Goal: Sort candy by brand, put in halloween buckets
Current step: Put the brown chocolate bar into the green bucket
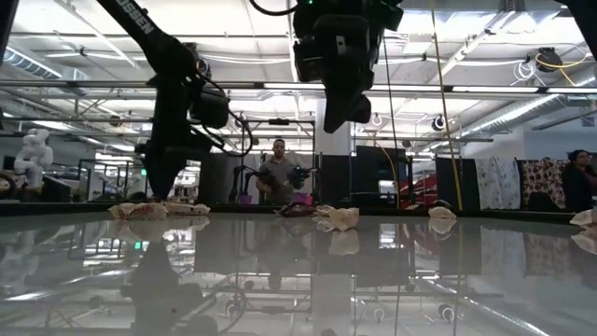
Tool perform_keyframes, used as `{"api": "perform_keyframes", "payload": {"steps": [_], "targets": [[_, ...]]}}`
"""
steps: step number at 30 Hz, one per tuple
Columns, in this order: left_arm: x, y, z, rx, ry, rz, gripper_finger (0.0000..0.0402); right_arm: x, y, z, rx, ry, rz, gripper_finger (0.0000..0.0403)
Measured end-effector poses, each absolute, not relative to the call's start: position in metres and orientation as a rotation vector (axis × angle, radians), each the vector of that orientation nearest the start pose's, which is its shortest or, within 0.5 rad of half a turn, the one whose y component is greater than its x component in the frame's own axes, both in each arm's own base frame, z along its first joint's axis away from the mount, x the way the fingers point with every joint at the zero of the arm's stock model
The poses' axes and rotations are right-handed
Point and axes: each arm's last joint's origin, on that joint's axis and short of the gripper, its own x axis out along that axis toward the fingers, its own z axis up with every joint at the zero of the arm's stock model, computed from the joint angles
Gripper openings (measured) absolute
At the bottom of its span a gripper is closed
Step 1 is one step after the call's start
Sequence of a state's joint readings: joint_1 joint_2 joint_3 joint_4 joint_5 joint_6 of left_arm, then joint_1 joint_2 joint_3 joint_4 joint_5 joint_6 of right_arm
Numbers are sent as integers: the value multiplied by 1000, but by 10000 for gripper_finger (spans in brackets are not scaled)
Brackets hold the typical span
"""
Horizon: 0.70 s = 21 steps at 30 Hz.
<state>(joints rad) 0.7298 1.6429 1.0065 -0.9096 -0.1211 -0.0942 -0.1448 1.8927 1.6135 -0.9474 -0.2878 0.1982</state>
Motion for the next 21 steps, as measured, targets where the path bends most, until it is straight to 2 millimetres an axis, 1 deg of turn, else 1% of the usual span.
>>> {"api": "perform_keyframes", "payload": {"steps": [7,10,13,16,21], "targets": [[203,188,174,-459,1492,822,215,386,-52,255,441,1189,0,0],[204,189,174,-447,1471,826,252,386,-56,255,446,1186,-8,0],[208,191,174,-406,1447,797,281,385,-59,255,450,1184,-15,0],[212,194,175,-390,1395,821,298,385,-62,255,445,1182,-14,0],[221,202,179,-371,1301,844,302,384,-66,255,422,1178,-3,0]]}}
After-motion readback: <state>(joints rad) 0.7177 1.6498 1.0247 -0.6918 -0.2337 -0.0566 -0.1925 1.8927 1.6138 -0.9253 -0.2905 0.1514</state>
